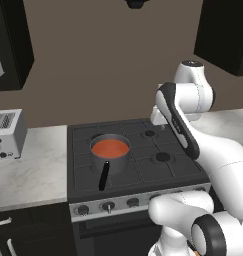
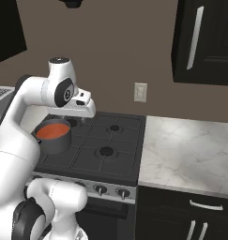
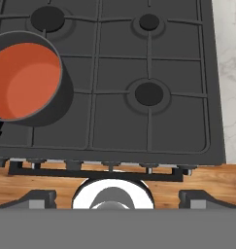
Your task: Wait until the marinara sauce is simmered to a deep red color and then turn off the stove.
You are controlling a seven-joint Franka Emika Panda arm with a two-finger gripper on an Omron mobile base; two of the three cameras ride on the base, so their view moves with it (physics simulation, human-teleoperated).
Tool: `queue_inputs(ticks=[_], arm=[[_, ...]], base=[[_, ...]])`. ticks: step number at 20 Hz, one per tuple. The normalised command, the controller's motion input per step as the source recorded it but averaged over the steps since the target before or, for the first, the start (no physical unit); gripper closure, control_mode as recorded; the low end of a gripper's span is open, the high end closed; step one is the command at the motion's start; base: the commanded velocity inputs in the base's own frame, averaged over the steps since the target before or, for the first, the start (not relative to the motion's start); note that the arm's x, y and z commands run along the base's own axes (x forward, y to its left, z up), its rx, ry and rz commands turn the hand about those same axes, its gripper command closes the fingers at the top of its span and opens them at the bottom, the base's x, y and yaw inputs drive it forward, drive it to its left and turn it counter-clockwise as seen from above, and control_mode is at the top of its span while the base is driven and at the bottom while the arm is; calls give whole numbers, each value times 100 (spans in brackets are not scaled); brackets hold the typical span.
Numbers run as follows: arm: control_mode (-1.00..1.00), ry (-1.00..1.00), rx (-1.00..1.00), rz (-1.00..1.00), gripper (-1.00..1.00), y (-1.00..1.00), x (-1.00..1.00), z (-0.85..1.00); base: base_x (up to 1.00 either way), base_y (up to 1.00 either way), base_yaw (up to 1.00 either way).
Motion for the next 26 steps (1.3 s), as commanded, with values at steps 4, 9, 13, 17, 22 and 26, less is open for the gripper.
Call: queue_inputs(ticks=[4, 9, 13, 17, 22, 26], arm=[[-100, 0, 0, 0, -100, 0, 0, 0], [-100, 0, 0, 0, -100, 0, 0, 0], [-100, 0, 0, 0, -100, 0, 0, 0], [-100, 0, 0, 0, -100, 0, 0, 0], [-100, 0, 0, 0, -100, 0, 0, 0], [-100, 0, 0, 0, -100, 0, 0, 0]], base=[[0, 0, 0], [0, 0, 0], [0, 0, 0], [0, 0, 0], [0, 0, 0], [0, 0, 0]])
